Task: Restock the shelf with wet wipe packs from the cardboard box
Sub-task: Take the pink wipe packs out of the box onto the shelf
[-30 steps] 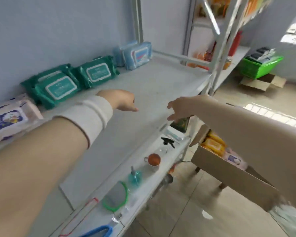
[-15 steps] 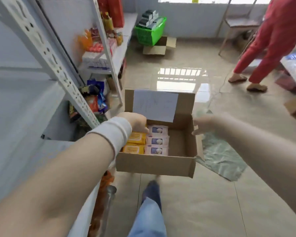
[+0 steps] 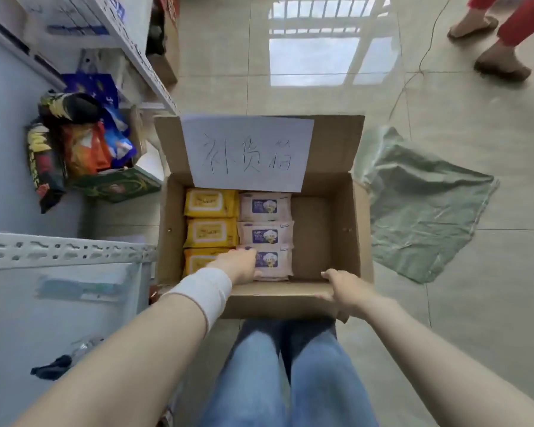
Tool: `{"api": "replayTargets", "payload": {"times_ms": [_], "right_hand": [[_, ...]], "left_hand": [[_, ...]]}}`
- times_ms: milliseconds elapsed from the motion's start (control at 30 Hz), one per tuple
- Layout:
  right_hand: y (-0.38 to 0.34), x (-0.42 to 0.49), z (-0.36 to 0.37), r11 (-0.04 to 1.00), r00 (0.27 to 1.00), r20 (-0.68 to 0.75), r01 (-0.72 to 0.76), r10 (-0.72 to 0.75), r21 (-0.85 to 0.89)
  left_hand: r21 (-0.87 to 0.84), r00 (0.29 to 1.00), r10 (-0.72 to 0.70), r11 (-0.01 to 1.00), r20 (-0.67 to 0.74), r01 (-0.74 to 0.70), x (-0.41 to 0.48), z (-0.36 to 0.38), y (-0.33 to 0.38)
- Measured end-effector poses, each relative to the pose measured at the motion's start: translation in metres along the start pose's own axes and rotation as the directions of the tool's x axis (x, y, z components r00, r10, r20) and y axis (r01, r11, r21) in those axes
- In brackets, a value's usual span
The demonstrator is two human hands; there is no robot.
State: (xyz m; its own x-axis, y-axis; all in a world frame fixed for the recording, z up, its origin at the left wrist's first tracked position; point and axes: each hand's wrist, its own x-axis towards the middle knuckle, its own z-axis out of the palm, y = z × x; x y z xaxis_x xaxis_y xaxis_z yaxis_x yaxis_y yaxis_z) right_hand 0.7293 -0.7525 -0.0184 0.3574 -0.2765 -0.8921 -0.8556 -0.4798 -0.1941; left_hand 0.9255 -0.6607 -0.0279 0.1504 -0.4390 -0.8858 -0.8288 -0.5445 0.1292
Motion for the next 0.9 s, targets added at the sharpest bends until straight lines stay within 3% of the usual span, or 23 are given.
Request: {"api": "replayTargets", "payload": {"times_ms": [267, 433, 567, 633, 800, 900], "right_hand": [[-0.005, 0.169, 0.062, 0.956, 0.995, 0.102, -0.044, 0.015, 0.29], [-0.015, 0.251, 0.096, 0.831, 0.99, 0.13, -0.114, 0.051, 0.544], [-0.027, 0.267, 0.107, 0.679, 0.972, 0.113, -0.225, 0.206, 0.699], [-0.026, 0.265, 0.107, 0.66, 0.965, 0.109, -0.242, 0.237, 0.712], [-0.025, 0.26, 0.102, 0.554, 0.984, 0.151, -0.178, 0.094, 0.813], [-0.025, 0.255, 0.101, 0.398, 0.982, 0.169, -0.189, 0.085, 0.897]], "left_hand": [[-0.065, 0.989, -0.054, 0.997, -0.139, 0.046, 0.16, 0.051, -0.036], [0.185, 0.976, 0.027, 0.983, -0.217, 0.014, 0.241, 0.056, -0.056], [0.349, 0.958, 0.081, 0.937, -0.275, 0.021, 0.263, 0.044, -0.059], [0.381, 0.964, 0.111, 0.925, -0.242, -0.011, 0.266, 0.037, -0.059], [0.392, 0.985, 0.137, 0.916, -0.107, -0.085, 0.274, 0.026, -0.061], [0.342, 0.992, 0.128, 0.933, -0.021, -0.113, 0.277, 0.029, -0.058]]}}
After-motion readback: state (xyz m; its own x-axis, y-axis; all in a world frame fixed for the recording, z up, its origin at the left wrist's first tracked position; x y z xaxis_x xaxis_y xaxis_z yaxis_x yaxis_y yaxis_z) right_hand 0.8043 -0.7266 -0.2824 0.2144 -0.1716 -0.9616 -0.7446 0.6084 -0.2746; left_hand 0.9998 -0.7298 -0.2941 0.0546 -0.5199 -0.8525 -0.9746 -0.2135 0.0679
